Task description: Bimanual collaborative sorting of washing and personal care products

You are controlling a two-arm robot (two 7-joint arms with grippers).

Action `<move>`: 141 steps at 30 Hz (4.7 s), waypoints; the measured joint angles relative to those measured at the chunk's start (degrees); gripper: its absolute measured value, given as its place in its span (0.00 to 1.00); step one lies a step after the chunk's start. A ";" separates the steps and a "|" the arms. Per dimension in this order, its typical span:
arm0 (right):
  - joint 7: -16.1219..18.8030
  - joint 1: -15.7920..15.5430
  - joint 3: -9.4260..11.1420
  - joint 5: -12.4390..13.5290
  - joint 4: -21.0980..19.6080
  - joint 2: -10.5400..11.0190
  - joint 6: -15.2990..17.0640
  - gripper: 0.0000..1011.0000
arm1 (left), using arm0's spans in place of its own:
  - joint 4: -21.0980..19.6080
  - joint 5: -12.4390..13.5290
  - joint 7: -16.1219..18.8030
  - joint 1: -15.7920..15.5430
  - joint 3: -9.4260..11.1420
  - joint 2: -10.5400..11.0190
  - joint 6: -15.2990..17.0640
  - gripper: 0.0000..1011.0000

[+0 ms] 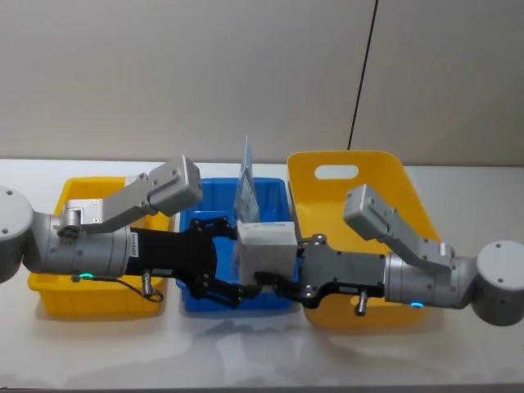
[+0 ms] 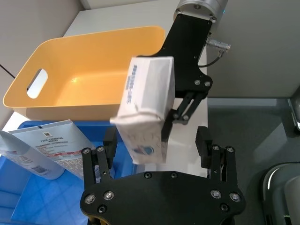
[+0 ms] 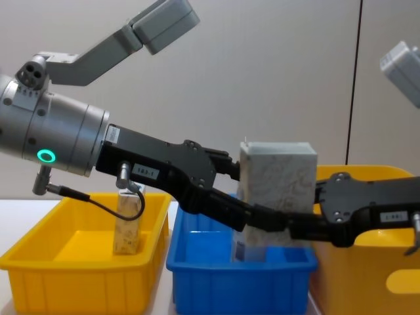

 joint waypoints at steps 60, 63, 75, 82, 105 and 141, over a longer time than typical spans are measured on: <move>-43.45 -19.59 15.86 -2.10 -20.77 -1.22 7.45 0.37 | -14.16 -9.71 17.58 14.33 -8.06 5.29 10.67 0.99; -47.00 -20.20 16.29 -3.34 -21.34 -2.76 8.28 0.37 | -16.18 -9.71 19.89 15.71 -8.59 5.80 11.70 0.99; -56.94 -22.54 17.63 -5.78 -23.36 -7.88 12.76 0.37 | -21.64 -8.61 26.55 19.29 -10.05 7.72 14.29 0.99; -61.23 -23.69 18.08 -6.70 -24.06 -10.24 15.63 0.37 | -23.52 -8.07 28.71 20.52 -10.60 8.47 15.04 0.99; -61.23 -22.58 18.62 -7.60 -25.42 -10.33 23.24 0.37 | -25.40 -7.52 30.83 21.73 -11.13 9.24 15.81 0.99; -57.24 -22.87 17.86 -9.22 -22.52 -8.53 28.33 0.37 | -25.74 -7.43 31.20 21.94 -11.22 9.36 15.94 0.99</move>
